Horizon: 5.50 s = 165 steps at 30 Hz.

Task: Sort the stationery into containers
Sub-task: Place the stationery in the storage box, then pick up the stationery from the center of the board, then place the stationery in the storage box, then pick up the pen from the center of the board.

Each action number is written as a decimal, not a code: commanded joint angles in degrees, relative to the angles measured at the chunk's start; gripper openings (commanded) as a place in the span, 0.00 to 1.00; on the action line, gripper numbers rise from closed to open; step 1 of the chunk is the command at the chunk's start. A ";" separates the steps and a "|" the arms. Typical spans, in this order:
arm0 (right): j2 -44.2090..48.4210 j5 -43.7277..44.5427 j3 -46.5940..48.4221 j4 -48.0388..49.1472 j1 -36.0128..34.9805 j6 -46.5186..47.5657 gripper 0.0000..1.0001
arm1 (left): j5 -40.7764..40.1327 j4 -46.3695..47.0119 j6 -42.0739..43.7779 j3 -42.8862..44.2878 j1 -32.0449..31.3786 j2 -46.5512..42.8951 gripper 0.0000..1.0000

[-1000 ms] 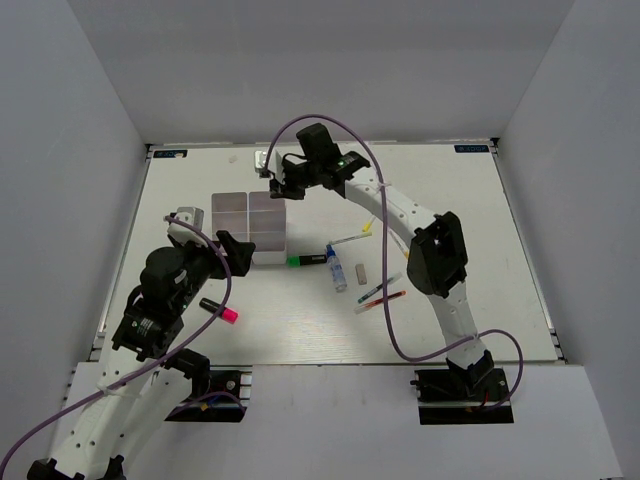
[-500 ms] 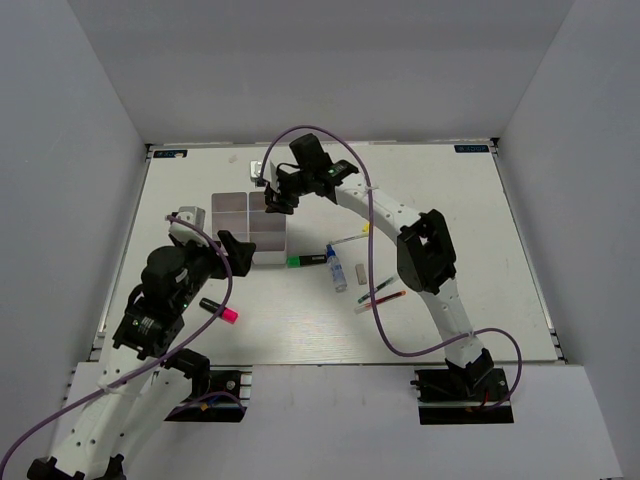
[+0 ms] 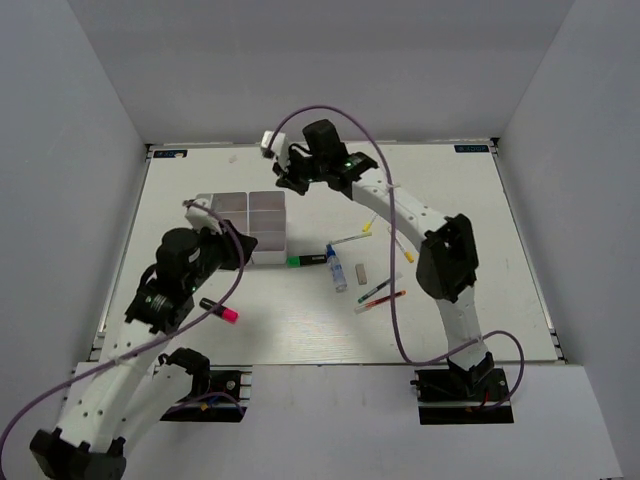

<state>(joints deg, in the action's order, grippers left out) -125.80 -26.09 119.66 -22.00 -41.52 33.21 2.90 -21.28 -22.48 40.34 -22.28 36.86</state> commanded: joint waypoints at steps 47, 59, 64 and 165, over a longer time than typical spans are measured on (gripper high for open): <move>63.40 -3.27 -65.25 6.26 38.26 -32.77 0.62 | -18.36 -26.09 -24.63 65.21 -33.09 92.24 0.63; 64.36 -7.14 -65.96 5.83 40.73 -32.77 0.61 | -18.89 -24.96 -24.45 62.06 -34.14 89.10 0.06; 64.19 -8.45 -66.57 6.18 42.66 -32.77 0.61 | -24.07 -18.72 -19.71 55.82 -34.14 80.23 0.00; 53.91 -21.29 -65.60 3.45 46.26 -17.66 0.90 | -20.75 8.82 -1.88 16.35 -12.87 23.97 0.99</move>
<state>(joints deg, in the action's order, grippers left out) -71.75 -48.25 51.24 -18.70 4.84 13.50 -26.17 -7.03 -30.41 56.82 -35.42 62.59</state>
